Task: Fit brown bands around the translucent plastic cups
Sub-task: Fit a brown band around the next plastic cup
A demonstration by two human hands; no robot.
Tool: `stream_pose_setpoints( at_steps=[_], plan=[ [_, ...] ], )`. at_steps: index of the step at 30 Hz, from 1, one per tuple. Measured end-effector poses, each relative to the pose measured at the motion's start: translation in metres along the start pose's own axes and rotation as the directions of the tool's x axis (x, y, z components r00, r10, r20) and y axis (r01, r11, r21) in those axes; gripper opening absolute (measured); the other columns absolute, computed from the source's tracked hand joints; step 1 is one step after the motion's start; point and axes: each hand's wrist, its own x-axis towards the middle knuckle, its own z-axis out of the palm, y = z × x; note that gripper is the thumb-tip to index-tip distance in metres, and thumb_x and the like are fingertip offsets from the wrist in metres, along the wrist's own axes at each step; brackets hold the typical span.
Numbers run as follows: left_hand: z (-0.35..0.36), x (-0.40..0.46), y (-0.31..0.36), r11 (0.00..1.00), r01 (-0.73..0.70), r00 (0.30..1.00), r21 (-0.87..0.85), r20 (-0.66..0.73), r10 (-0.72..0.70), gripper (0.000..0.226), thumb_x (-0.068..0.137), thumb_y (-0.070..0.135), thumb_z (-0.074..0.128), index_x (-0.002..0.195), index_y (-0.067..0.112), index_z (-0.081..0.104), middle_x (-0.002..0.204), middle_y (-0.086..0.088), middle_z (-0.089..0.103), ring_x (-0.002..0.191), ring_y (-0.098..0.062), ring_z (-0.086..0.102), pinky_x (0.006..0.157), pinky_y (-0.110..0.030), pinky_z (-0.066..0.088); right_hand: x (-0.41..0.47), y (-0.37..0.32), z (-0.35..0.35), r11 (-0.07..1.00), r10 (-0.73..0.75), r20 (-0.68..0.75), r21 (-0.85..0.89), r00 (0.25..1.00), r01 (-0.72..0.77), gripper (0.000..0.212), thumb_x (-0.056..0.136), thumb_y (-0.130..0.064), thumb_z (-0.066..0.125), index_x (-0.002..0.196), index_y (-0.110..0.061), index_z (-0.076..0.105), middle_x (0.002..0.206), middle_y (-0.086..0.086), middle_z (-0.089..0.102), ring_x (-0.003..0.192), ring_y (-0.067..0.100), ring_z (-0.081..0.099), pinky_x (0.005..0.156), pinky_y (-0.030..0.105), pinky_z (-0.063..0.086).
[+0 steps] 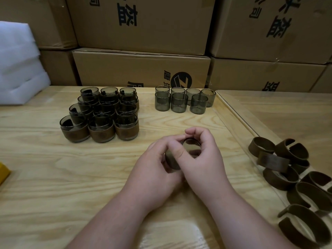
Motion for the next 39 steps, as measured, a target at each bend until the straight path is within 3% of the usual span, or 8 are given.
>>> stream_pose_setpoints(
  at_steps=[4,10,14,20,23,30,34,39],
  plan=[
    [0.0,0.0,0.0,1.0,-0.019,0.999,0.002,-0.026,0.019,0.08,0.069,0.01,0.082,0.119,0.066,0.057,0.123,0.023,0.065,0.107,0.004,0.064,0.088,-0.02,0.054,-0.001,0.001,0.001,0.995,-0.049,0.004,-0.089,0.999,0.049,0.058,0.063,-0.07,0.066,0.111,-0.041,0.054,0.117,-0.018,0.059,0.114,-0.003,0.056,0.086,0.006,0.042],
    [0.001,0.001,0.005,0.994,-0.052,0.995,0.095,-0.085,0.06,0.07,0.061,0.044,0.083,0.124,0.06,0.058,0.113,0.034,0.059,0.086,-0.009,0.057,0.073,-0.01,0.043,0.001,0.001,0.001,0.997,0.003,-0.112,0.082,0.994,0.006,0.033,0.081,-0.062,0.056,0.1,-0.035,0.06,0.101,-0.01,0.067,0.096,0.009,0.066,0.083,0.031,0.054],
    [-0.001,0.001,0.003,0.996,-0.05,0.986,0.071,-0.153,0.061,0.076,0.056,0.057,0.082,0.125,0.063,0.051,0.118,0.032,0.057,0.097,-0.005,0.057,0.081,-0.006,0.038,0.009,0.008,-0.003,0.995,0.062,-0.178,0.082,0.982,-0.048,0.01,0.098,-0.039,0.058,0.09,-0.035,0.061,0.087,-0.021,0.066,0.08,-0.001,0.061,0.068,0.016,0.045],
    [-0.001,0.002,0.001,0.992,-0.069,0.98,0.11,-0.18,0.089,0.08,0.066,0.031,0.095,0.123,0.063,0.05,0.123,0.034,0.058,0.118,0.002,0.055,0.091,-0.002,0.035,0.008,0.008,-0.004,0.992,0.065,-0.072,0.115,0.995,-0.056,0.021,0.092,-0.043,0.062,0.084,-0.026,0.072,0.08,-0.011,0.073,0.076,0.005,0.067,0.07,0.023,0.053],
    [0.001,0.002,0.002,0.99,-0.086,0.976,0.114,-0.19,0.107,0.072,0.065,0.035,0.085,0.124,0.06,0.052,0.124,0.033,0.058,0.12,-0.001,0.056,0.095,-0.005,0.035,0.004,0.006,-0.002,0.986,0.033,0.059,0.162,0.998,-0.043,0.031,0.08,-0.055,0.064,0.091,-0.027,0.074,0.087,-0.006,0.076,0.084,0.012,0.071,0.072,0.031,0.058],
    [0.002,0.002,0.002,0.999,0.002,0.986,0.048,-0.165,0.006,0.08,0.06,0.054,0.08,0.133,0.059,0.047,0.127,0.025,0.063,0.123,0.0,0.057,0.103,-0.023,0.045,0.005,0.004,-0.002,0.948,0.025,0.13,0.313,0.991,-0.065,0.026,0.091,-0.027,0.059,0.107,-0.014,0.076,0.101,0.006,0.079,0.098,0.022,0.075,0.086,0.037,0.059],
    [-0.001,0.004,0.003,0.998,0.012,0.987,-0.058,-0.158,-0.021,0.057,0.06,0.061,0.077,0.116,0.056,0.063,0.111,0.03,0.071,0.106,0.006,0.066,0.089,-0.019,0.052,0.005,0.003,-0.003,0.941,0.008,0.133,0.335,0.991,-0.053,0.031,0.09,-0.024,0.058,0.113,-0.011,0.074,0.107,0.007,0.078,0.106,0.025,0.073,0.095,0.046,0.057],
    [-0.001,0.006,0.002,0.993,0.05,0.99,-0.108,-0.129,-0.064,0.053,0.067,0.045,0.081,0.116,0.055,0.064,0.108,0.025,0.074,0.101,0.001,0.069,0.087,-0.03,0.056,0.004,0.001,-0.001,0.953,-0.012,0.145,0.301,0.989,-0.033,0.031,0.082,-0.019,0.064,0.111,-0.02,0.072,0.106,-0.002,0.078,0.102,0.012,0.073,0.084,0.023,0.056]
  ],
)
